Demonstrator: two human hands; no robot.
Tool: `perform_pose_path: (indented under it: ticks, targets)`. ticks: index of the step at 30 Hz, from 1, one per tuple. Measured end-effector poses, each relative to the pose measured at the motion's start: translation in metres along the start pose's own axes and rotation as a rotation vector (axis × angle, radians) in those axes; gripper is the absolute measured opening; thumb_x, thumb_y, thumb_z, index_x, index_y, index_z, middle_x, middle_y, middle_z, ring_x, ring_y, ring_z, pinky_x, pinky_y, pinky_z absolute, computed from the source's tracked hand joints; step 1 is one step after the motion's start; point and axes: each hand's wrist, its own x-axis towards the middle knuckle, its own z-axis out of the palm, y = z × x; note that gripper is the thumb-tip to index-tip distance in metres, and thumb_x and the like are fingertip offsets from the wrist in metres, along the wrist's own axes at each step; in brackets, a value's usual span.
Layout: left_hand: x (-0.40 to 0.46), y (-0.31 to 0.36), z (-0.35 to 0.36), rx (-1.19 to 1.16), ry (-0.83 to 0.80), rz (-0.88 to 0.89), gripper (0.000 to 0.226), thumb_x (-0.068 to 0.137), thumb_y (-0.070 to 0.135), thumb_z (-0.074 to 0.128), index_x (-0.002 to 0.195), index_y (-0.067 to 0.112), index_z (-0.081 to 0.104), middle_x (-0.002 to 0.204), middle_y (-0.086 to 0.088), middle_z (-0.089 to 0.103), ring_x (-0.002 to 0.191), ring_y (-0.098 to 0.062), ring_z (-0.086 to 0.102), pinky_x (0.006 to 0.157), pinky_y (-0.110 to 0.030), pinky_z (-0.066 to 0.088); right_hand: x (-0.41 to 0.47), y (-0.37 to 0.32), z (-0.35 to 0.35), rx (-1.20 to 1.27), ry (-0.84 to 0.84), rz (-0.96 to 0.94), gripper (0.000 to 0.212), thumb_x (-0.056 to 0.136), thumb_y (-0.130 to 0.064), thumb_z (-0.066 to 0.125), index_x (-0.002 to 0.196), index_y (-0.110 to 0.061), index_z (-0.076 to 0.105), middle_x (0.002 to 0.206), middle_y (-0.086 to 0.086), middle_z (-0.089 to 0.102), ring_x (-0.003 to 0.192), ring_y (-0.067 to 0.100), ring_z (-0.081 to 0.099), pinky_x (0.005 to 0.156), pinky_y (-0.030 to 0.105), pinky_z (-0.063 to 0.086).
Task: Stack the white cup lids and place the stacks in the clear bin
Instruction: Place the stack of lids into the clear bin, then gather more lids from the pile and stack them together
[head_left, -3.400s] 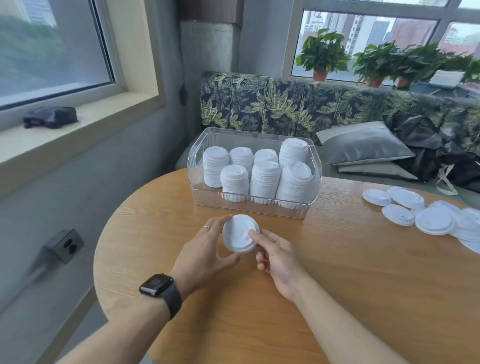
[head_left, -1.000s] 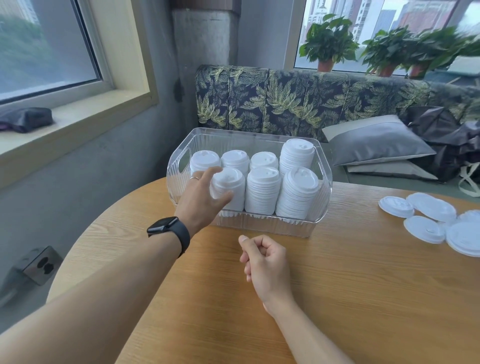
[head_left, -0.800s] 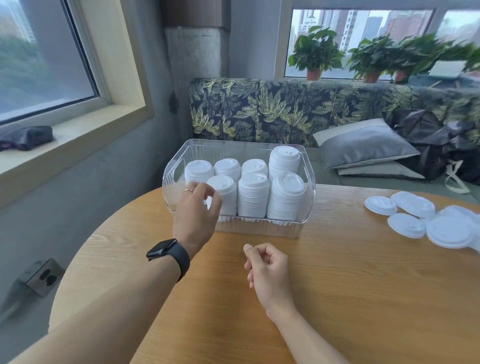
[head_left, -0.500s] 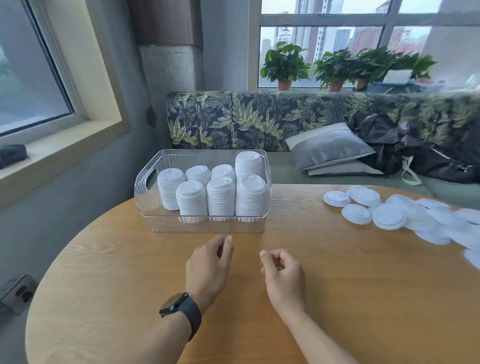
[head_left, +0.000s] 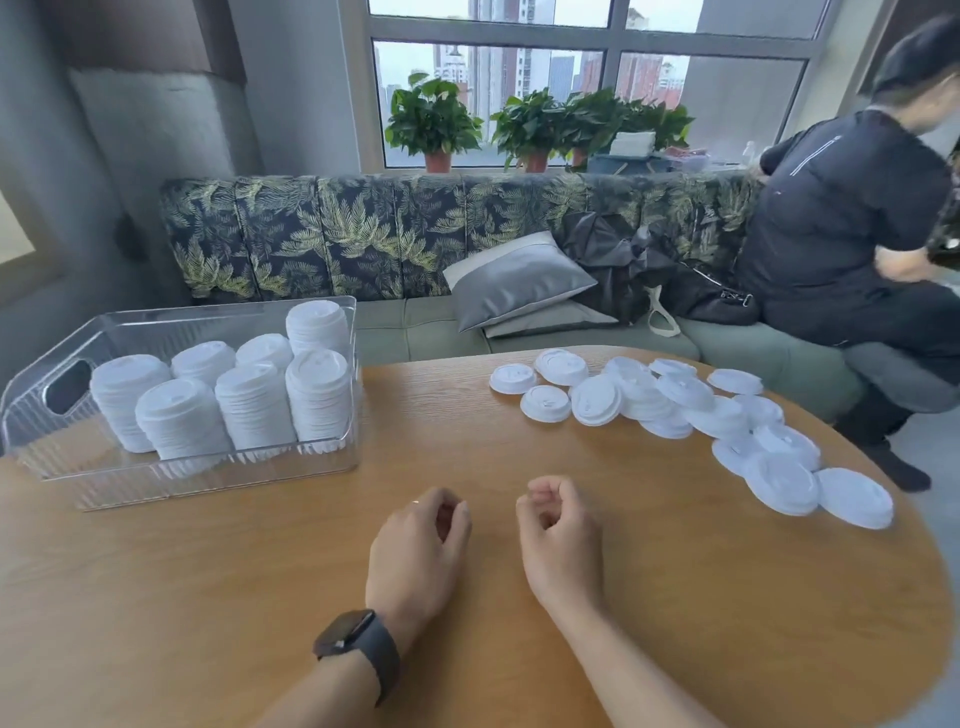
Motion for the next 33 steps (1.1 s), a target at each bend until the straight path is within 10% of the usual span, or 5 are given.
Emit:
perform_pose_path:
  ticks: [16,29,33]
  targets:
    - [0.144,0.033,0.106,0.168,-0.085,0.176,0.054,0.092,0.047,0.066,0.138,0.024,0.051,0.134,-0.002,0.060,0.120,-0.028,0.052,0.101,-0.040,0.042,0.137,0.034,0.001,-0.077,0.261,0.105,0.037,0.089,-0.013,0.065,0.122,-0.025,0.053,0.129,-0.009,0.032,0.084,0.026,0.068,0.086,0.040,0.053]
    - [0.194,0.044,0.139,0.178,-0.119,0.239,0.072,0.086,0.066,0.068,0.140,0.023,0.049,0.136,-0.006,0.059,0.126,-0.030,0.053,0.106,-0.041,0.042,0.173,0.049,0.000,-0.043,0.427,0.182,0.058,0.093,-0.017,0.069,0.144,-0.016,0.040,0.138,0.004,0.054,0.121,0.023,0.055,0.090,0.023,0.037]
    - [0.189,0.043,0.136,0.147,-0.115,0.240,0.065,0.090,0.061,0.068,0.139,0.024,0.050,0.135,-0.005,0.059,0.122,-0.029,0.055,0.101,-0.039,0.044,0.171,0.049,-0.001,-0.022,0.428,0.215,0.056,0.094,-0.020,0.069,0.142,-0.018,0.041,0.130,0.001,0.063,0.117,0.026,0.060,0.099,0.044,0.049]
